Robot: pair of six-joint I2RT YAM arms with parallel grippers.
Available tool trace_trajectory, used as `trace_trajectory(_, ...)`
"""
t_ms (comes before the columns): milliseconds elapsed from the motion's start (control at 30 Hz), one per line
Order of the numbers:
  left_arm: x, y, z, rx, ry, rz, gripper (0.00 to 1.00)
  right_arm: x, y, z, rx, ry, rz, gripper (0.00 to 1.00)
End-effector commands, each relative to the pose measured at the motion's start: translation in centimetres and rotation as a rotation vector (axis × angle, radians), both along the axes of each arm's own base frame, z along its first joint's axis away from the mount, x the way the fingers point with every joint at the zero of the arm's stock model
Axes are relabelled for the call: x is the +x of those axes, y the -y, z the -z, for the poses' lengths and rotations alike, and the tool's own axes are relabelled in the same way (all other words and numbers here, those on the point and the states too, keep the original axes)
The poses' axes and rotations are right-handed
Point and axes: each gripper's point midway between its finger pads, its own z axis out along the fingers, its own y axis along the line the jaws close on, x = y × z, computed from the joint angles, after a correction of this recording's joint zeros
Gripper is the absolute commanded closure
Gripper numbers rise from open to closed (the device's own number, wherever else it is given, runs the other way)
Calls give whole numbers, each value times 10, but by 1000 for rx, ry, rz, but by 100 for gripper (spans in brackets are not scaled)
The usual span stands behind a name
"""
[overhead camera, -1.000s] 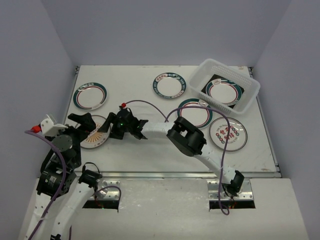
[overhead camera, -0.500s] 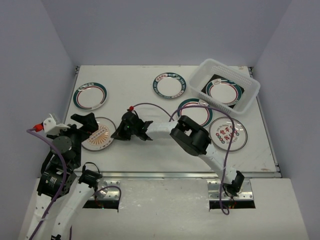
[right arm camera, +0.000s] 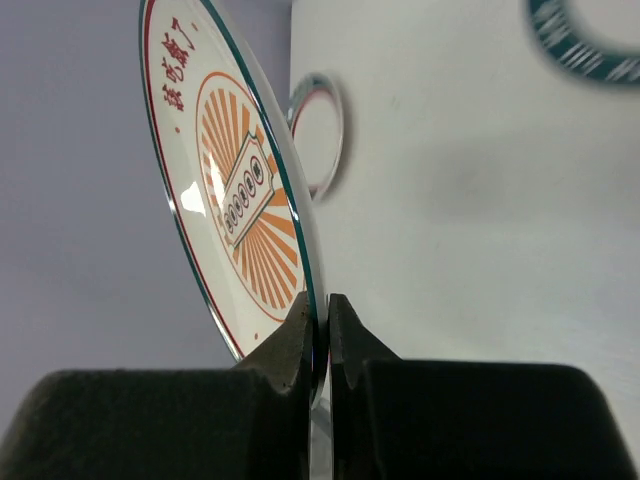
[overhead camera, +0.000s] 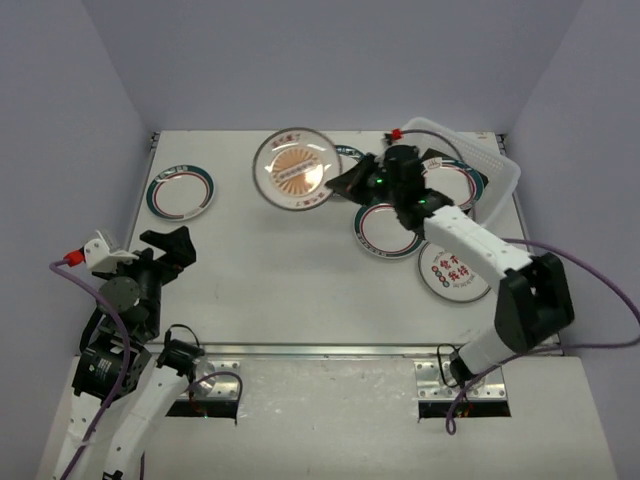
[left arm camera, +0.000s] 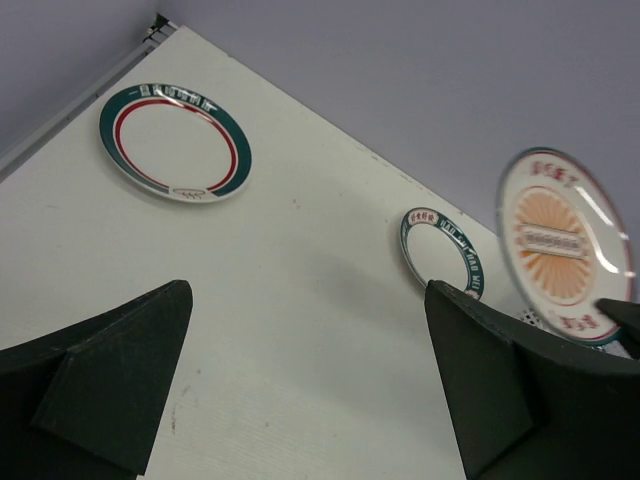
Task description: Place the plates into the plastic bin on the countertop
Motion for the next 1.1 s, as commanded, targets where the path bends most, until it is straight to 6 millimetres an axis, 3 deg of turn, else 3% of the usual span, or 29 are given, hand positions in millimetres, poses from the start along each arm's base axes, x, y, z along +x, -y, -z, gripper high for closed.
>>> trace_trajectory(0,4,8,-8,10,33,45,0,35,164,-3,-47,-24,383,100)
trace_trajectory(100,6,12,-8,14,30,63,0,44,231,12,-31,-90,548,100)
trace_trajectory(133,7,13,-6,19,24,69,0,48,270,22,9,-137,651,100)
trace_trajectory(167,8,14,-6,20,22,73,0,49,289,28,35,-159,699,100)
trace_trajectory(333,11,18,-4,28,10,96,0,53,349,56,-17,-212,857,100)
trace_trajectory(500,12,20,-3,31,9,107,0,60,367,83,-79,-262,881,100)
trace_trajectory(733,13,22,-2,33,3,111,0,64,371,113,-85,-327,886,99)
trace_trajectory(800,14,22,-1,34,0,112,0,66,371,117,-79,-332,885,91)
trace_trajectory(900,14,22,-1,35,-3,112,0,65,371,117,-71,-339,894,70)
trace_trajectory(967,15,23,0,35,-6,115,0,65,373,115,-71,-327,907,64)
trace_trajectory(1067,15,23,0,37,-8,115,0,64,370,108,-47,-321,902,35)
